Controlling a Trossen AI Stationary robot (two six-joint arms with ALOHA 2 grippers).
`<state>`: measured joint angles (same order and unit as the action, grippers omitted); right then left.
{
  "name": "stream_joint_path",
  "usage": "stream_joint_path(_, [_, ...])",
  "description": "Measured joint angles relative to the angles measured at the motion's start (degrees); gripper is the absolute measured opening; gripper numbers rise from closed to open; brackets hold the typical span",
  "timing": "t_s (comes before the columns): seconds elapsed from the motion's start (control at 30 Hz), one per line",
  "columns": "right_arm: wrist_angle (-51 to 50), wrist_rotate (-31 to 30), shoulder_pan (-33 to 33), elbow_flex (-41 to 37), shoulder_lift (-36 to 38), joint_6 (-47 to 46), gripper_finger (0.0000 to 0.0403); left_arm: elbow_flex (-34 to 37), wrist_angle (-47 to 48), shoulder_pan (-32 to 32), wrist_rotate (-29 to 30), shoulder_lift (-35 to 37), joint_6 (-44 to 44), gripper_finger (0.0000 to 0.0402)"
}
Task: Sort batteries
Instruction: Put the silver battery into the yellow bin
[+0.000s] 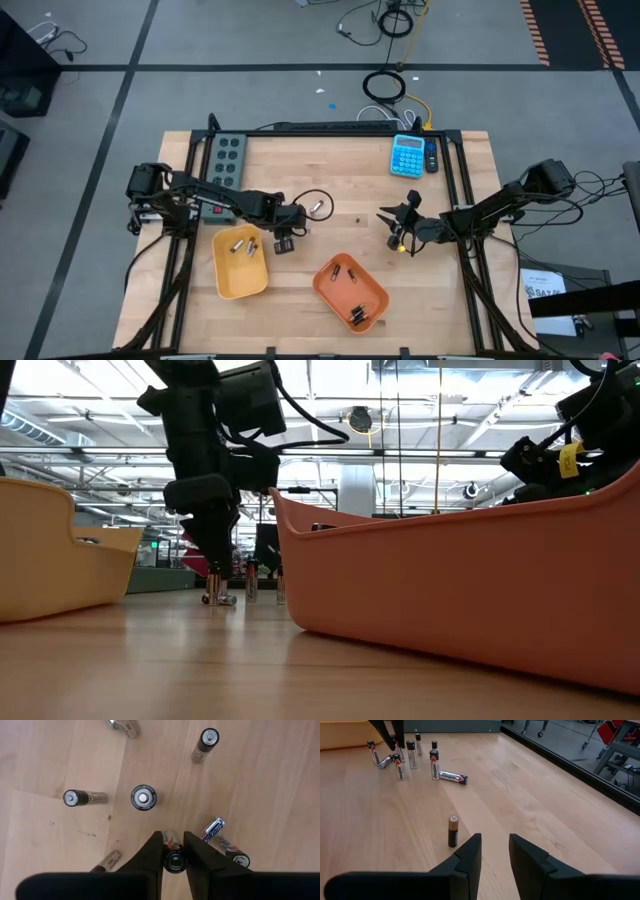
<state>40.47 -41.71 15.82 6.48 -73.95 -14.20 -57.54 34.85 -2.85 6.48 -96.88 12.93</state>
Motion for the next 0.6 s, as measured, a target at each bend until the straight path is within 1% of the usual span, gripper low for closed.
stream_joint_path(0.23, [0.01, 0.0, 0.01, 0.0, 0.0, 0.07, 0.009, -0.14, 0.67, -0.05, 0.66, 0.0, -0.33, 0.0057])
stream_joint_path(0.37, [0.09, 0.0, 0.0, 0.0, 0.0, 0.08, 0.009, -2.56, 5.38, -0.57, 4.47, 1.31, -1.34, 0.0057])
stream_joint_path(0.4, [0.09, 0.0, -0.01, 0.0, 0.0, 0.08, 0.009, -3.41, 6.69, -0.69, 5.59, 1.96, -1.44, 0.0057])
stream_joint_path(0.47, [0.53, 0.0, -0.01, 0.0, 0.0, 0.09, 0.009, -5.04, 9.62, -0.7, 5.87, 3.43, -1.51, 0.0057])
stream_joint_path(0.53, [0.76, 0.02, 0.01, 0.0, 0.0, 0.1, 0.009, -6.95, 11.82, -0.8, 5.58, 5.96, -1.26, 0.0057])
stream_joint_path(0.6, [1.22, 0.02, 0.01, 0.0, 0.0, 0.07, 0.009, -8.65, 15.12, -0.92, 4.04, 9.19, 0.63, 0.0057])
